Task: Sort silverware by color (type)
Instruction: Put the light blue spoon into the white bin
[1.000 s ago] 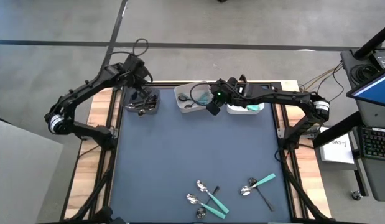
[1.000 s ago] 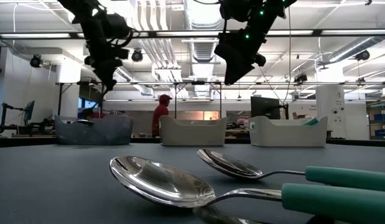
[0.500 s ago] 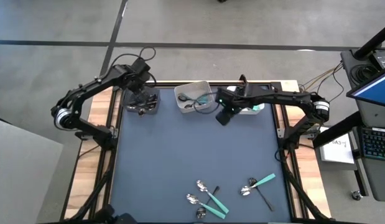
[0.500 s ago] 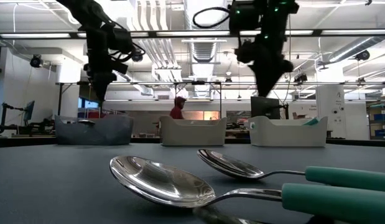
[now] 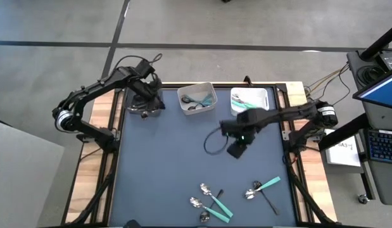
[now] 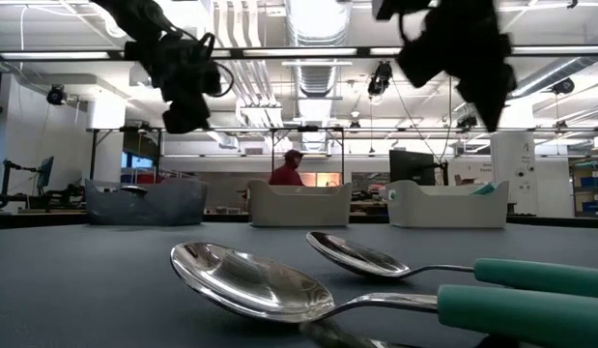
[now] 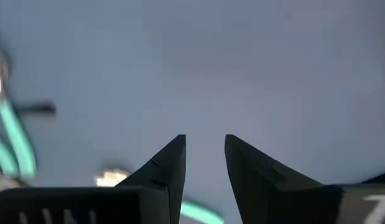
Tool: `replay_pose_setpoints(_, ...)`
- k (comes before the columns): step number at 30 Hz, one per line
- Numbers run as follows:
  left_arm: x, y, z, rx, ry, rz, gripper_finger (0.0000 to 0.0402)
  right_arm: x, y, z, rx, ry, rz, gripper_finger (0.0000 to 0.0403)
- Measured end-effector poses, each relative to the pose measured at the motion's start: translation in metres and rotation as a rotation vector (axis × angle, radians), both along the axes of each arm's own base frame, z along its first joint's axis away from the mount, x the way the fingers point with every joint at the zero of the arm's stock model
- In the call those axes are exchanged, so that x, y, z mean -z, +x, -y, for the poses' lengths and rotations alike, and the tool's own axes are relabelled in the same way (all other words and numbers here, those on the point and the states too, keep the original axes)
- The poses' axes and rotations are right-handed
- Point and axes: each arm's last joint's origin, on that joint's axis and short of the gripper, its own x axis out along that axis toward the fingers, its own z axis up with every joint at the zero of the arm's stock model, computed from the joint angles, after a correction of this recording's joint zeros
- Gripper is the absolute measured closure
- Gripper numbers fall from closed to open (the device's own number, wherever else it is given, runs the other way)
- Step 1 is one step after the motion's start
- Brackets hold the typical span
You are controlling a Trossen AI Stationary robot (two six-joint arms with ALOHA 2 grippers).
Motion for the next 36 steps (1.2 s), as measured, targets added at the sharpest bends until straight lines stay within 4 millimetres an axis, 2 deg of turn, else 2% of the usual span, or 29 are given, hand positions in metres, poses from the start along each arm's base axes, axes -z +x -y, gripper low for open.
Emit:
replay_pose_setpoints(4,-0.002,0.015,0.012,0.083,0.007,0.058,0.0306,0.002,-0.007,-0.039,-0.224,0.006,-0.006,0.0298)
replay_pose_setpoints(8,-0.004,0.031,0.026,0.162,0.039,0.097,0.0306,0.009,-0.020,-0.078,-0.562,0.004,0.009,0.0298)
replay_pose_setpoints(10,-0.005,0.038,0.033,0.197,0.048,0.110,0.0306,0.014,-0.029,-0.094,-0.719,0.004,0.007,0.0298)
replay_pose_setpoints(13,-0.005,0.045,0.044,0.236,0.048,0.119,0.0306,0.022,-0.041,-0.113,-0.866,0.006,0.010,0.0298)
replay_pose_setpoints(17,-0.006,0.051,0.054,0.266,0.034,0.115,0.0306,0.036,-0.049,-0.129,-0.906,-0.010,0.030,0.0298)
replay_pose_setpoints(23,-0.006,0.057,0.059,0.233,0.047,0.098,0.0305,0.060,-0.059,-0.142,-0.833,-0.008,0.060,0.0298)
replay_pose_setpoints(36,-0.019,0.076,0.056,0.058,0.042,0.212,0.0306,0.081,-0.092,-0.174,-0.980,-0.002,0.074,0.0298)
